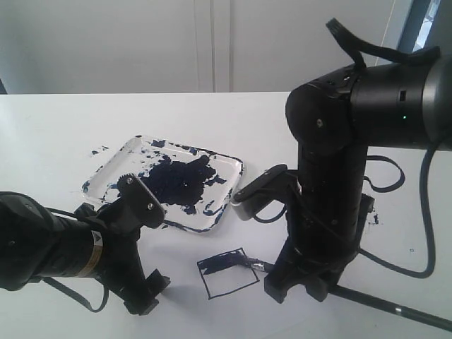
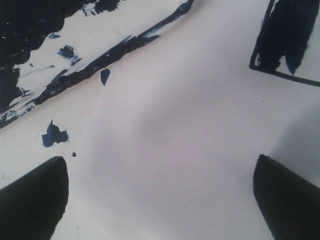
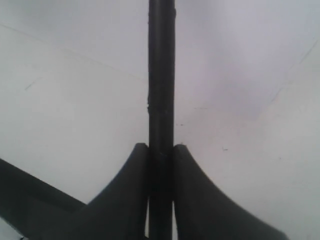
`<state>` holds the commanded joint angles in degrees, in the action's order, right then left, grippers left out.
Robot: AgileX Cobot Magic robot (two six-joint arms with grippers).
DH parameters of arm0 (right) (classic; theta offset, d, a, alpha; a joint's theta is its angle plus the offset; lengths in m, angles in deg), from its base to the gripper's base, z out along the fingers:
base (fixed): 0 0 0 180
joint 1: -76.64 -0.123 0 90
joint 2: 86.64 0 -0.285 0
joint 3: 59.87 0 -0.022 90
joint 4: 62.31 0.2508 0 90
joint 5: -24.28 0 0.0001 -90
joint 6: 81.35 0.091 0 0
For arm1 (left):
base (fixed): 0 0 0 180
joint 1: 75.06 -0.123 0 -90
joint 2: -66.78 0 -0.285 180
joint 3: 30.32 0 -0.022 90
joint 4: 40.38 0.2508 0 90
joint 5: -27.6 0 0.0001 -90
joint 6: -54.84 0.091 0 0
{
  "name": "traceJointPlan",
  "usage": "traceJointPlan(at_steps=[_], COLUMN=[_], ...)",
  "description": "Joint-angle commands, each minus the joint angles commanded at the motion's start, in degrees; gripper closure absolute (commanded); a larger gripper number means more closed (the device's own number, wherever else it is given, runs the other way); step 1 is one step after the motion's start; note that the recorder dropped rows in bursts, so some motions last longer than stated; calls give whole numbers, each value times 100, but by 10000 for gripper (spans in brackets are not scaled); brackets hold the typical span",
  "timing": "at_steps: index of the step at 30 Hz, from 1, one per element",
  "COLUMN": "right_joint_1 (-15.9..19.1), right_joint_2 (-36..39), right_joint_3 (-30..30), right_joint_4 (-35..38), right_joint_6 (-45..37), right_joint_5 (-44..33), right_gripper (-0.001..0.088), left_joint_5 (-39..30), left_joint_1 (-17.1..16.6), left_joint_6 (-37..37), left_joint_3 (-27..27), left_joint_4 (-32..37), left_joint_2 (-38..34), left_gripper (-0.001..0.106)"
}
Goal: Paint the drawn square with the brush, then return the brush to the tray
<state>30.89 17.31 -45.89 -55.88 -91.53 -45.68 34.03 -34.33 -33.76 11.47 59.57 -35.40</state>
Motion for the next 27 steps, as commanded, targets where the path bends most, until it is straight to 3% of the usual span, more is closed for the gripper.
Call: traceJointPlan(at_steps=[6, 15, 21, 27], right_joint_1=[0, 0, 0, 0], right_joint_2=[0, 0, 0, 0], right_joint_3=[0, 0, 0, 0], right_joint_4=[564, 586, 351, -414], right_joint_6=[-312, -312, -293, 212], right_joint_5=[27, 27, 0, 0], right_gripper=[868, 868, 868, 868], left_joint_5=[11, 25, 25, 25], left_joint_1=[0, 0, 0, 0], left_joint_6=[-1, -1, -1, -1], left_joint_3=[0, 0, 0, 0], left_joint_4=[0, 0, 0, 0], left_joint_2=[0, 0, 0, 0], left_gripper=[42, 42, 42, 42])
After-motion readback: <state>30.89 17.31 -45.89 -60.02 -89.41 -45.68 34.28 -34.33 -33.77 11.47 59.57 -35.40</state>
